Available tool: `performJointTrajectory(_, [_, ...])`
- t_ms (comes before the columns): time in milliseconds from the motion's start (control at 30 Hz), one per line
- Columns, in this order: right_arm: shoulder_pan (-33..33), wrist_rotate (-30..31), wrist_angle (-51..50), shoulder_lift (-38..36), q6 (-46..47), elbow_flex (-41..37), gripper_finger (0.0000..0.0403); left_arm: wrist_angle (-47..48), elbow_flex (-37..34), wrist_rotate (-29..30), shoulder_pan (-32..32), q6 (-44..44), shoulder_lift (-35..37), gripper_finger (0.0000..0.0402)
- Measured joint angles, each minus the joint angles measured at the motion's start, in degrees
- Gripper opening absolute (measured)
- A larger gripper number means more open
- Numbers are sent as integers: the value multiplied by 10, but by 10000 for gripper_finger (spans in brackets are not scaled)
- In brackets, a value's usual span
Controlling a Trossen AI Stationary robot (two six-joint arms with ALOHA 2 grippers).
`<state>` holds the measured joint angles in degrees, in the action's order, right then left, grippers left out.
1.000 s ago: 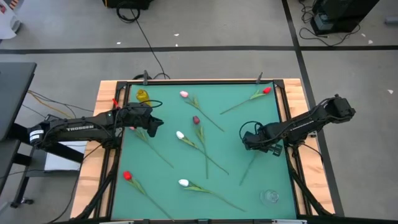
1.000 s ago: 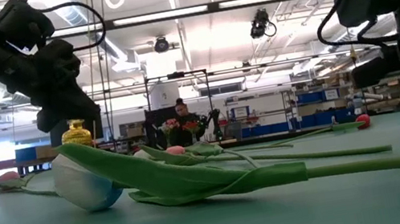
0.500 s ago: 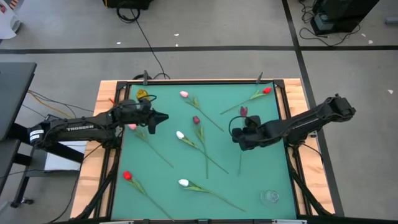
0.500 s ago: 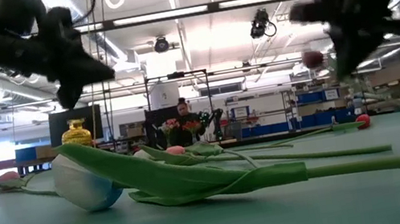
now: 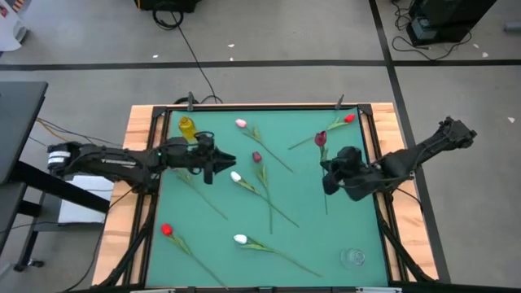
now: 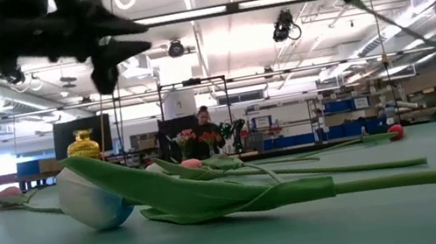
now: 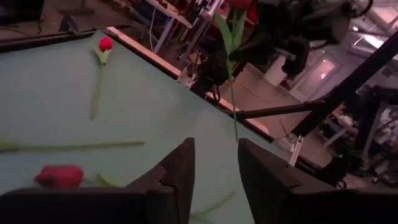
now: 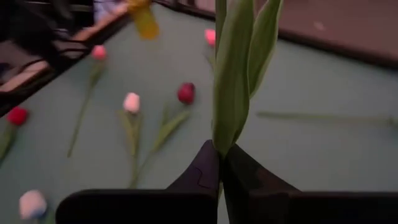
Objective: Sort flowers into vase by color
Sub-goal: Put the right dark red tulip into the transparent vase
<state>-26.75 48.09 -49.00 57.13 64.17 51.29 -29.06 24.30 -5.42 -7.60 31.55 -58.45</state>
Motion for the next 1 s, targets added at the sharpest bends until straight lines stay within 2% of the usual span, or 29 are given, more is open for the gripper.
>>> performJointTrajectory(167, [-17,18,84,-32,-168,0,12,-1,115,3,32,-76,-117,163])
performJointTrajectory(400, [-7,18,257,-49,-346,0,12,-1,294,-4,37,-118,-266,165])
performJointTrajectory(700, [6,16,398,-47,-471,0,25,-3,464,-96,51,-145,-393,165])
performJointTrajectory(1000, [8,-28,420,-47,-498,0,21,1,543,-105,59,-148,-457,165])
